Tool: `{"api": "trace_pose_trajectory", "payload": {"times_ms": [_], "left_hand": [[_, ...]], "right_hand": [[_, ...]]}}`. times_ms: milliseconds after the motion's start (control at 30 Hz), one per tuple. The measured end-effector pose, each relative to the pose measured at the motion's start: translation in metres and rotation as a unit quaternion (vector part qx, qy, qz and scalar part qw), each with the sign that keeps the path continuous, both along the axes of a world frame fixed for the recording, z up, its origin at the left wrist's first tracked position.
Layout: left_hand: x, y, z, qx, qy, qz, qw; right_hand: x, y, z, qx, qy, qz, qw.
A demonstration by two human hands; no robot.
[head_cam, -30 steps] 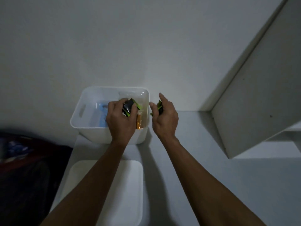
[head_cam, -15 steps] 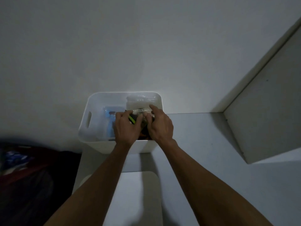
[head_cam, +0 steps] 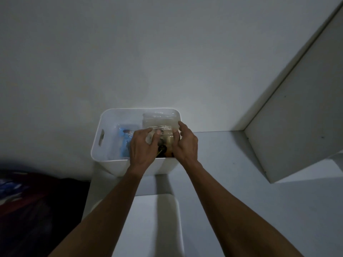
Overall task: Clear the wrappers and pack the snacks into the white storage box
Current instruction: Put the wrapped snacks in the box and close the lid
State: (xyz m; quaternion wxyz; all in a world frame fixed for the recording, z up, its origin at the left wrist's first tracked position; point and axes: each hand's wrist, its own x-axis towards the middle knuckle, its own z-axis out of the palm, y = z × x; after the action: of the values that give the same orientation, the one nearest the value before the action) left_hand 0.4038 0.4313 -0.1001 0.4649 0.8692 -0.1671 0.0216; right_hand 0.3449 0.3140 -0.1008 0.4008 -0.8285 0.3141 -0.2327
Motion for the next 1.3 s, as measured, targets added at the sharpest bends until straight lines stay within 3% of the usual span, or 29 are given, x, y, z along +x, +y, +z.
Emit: {"api": "trace_pose_trajectory", "payload": {"times_ms": [333, 533, 600, 867, 1100, 1300], "left_hand": [[-0.075, 0.05, 0.02, -0.042, -0.027, 0.044, 0.998], [-0.149, 0.115, -0.016, -0.035, -0.025, 0.084, 0.996], [-0.17, 0.142, -0.034, 0.006, -0.033, 0.088, 0.996], [-0.203, 0.232, -0.099, 0.122, 0.133, 0.123, 0.976], [-0.177, 0.266, -0.139, 0.2, 0.204, 0.106, 0.952], [-0.163, 0.268, -0.154, 0.23, 0.241, 0.091, 0.938]], "right_hand": [[-0.078, 0.023, 0.016, 0.021, -0.025, 0.014, 0.999], [-0.149, 0.059, -0.028, 0.073, 0.024, 0.017, 0.997], [-0.174, 0.076, -0.048, 0.083, 0.053, 0.021, 0.995], [-0.234, 0.129, -0.106, 0.119, 0.165, 0.012, 0.979], [-0.225, 0.153, -0.138, 0.141, 0.227, -0.043, 0.963], [-0.225, 0.168, -0.153, 0.192, 0.216, -0.125, 0.949]]}}
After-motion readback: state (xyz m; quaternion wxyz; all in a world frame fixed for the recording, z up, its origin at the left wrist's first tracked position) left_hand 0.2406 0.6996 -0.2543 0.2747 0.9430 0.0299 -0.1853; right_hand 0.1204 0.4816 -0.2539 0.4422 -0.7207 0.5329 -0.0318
